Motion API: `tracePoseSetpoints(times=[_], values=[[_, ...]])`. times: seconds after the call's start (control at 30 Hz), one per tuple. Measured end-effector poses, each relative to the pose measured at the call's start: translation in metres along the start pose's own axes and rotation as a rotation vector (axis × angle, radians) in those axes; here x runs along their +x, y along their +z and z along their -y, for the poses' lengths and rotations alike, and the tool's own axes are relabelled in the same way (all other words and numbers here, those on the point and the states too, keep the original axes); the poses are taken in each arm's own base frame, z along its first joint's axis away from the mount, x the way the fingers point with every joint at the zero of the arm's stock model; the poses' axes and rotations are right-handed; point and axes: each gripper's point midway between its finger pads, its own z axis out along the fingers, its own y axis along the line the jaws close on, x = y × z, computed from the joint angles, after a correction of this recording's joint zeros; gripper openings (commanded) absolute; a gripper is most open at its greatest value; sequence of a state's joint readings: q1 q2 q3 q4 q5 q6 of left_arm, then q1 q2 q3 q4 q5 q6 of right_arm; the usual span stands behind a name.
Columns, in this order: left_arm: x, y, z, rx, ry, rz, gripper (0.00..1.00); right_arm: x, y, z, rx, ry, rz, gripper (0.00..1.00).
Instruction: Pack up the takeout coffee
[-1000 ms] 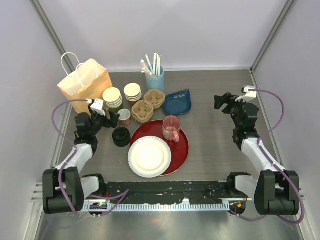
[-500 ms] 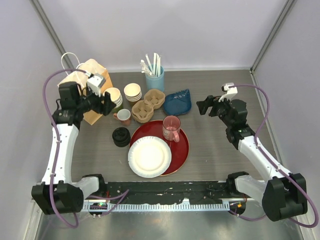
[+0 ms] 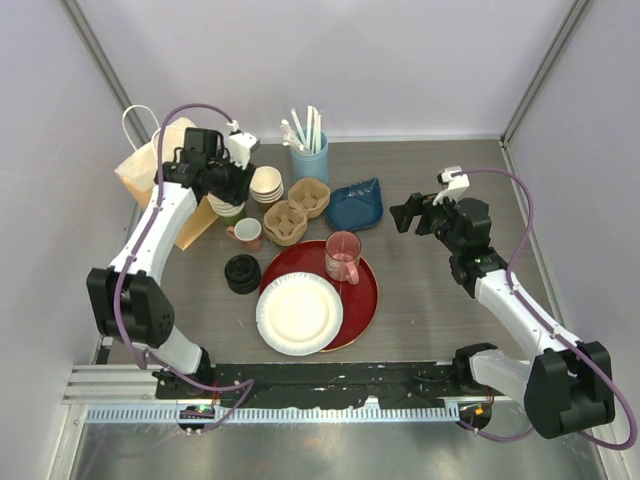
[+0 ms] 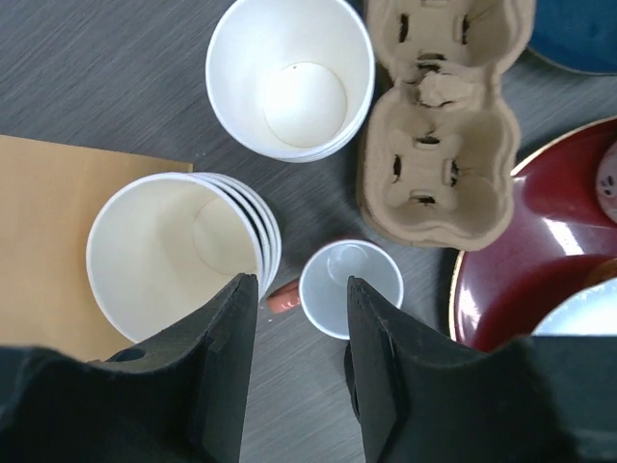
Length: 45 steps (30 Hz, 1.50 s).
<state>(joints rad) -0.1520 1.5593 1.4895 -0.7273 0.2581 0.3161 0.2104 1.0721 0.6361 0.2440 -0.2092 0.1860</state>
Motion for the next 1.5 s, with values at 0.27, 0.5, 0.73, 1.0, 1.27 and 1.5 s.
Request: tracePoseSetpoints(times=[0.27, 0.5, 0.73, 1.0, 1.27, 1.5], values=[[0.005, 0.02, -0.018, -0.078, 0.002, -0.065, 0.41, 0.009, 0.003, 0.001, -0.002, -0.003, -0.028, 0.82], [0.01, 0.035, -0.022, -0.071, -0.006, -0.096, 0.39, 0.015, 0.006, 0.003, 0.004, -0.009, -0.049, 0.82], [0.019, 0.049, -0.022, -0.057, -0.018, -0.135, 0.22, 0.017, 0.006, 0.004, 0.009, -0.013, -0.054, 0.82], [0.021, 0.051, -0.021, -0.055, -0.028, -0.142, 0.01, 0.017, 0.006, 0.005, 0.011, -0.015, -0.054, 0.82], [0.018, 0.047, -0.021, -0.056, -0.031, -0.142, 0.0, 0.017, 0.006, 0.005, 0.01, -0.015, -0.055, 0.82], [0.011, 0.04, -0.024, -0.064, -0.023, -0.14, 0.0, 0.019, 0.006, 0.0, -0.004, -0.018, -0.06, 0.82]])
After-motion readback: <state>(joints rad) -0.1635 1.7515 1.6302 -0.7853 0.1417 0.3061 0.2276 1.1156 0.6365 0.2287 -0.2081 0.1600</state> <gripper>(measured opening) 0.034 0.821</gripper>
